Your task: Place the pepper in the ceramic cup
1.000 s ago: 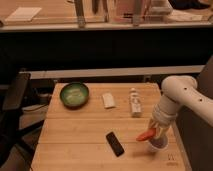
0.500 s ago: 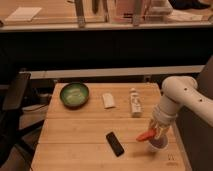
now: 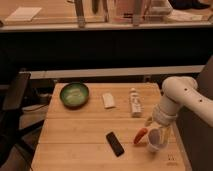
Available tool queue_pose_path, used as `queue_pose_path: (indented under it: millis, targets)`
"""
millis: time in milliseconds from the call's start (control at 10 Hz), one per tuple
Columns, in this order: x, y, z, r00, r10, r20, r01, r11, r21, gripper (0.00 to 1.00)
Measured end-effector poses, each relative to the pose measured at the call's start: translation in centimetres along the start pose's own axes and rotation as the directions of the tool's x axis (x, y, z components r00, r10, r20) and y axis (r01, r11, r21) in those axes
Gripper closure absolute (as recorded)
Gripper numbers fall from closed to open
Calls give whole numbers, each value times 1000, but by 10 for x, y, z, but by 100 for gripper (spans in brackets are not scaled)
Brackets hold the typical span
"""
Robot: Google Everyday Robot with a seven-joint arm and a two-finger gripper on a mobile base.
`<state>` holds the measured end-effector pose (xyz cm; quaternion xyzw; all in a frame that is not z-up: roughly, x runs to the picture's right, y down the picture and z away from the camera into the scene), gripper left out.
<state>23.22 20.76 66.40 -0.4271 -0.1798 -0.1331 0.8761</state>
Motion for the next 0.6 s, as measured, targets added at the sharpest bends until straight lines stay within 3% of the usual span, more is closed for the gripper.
queue_pose_path:
  millis: [200, 600]
  targets:
    - [1, 0, 1, 1000, 2, 0, -2, 1000, 0, 20]
    - [2, -4, 7, 1000, -12, -22, 12, 1000, -9, 43]
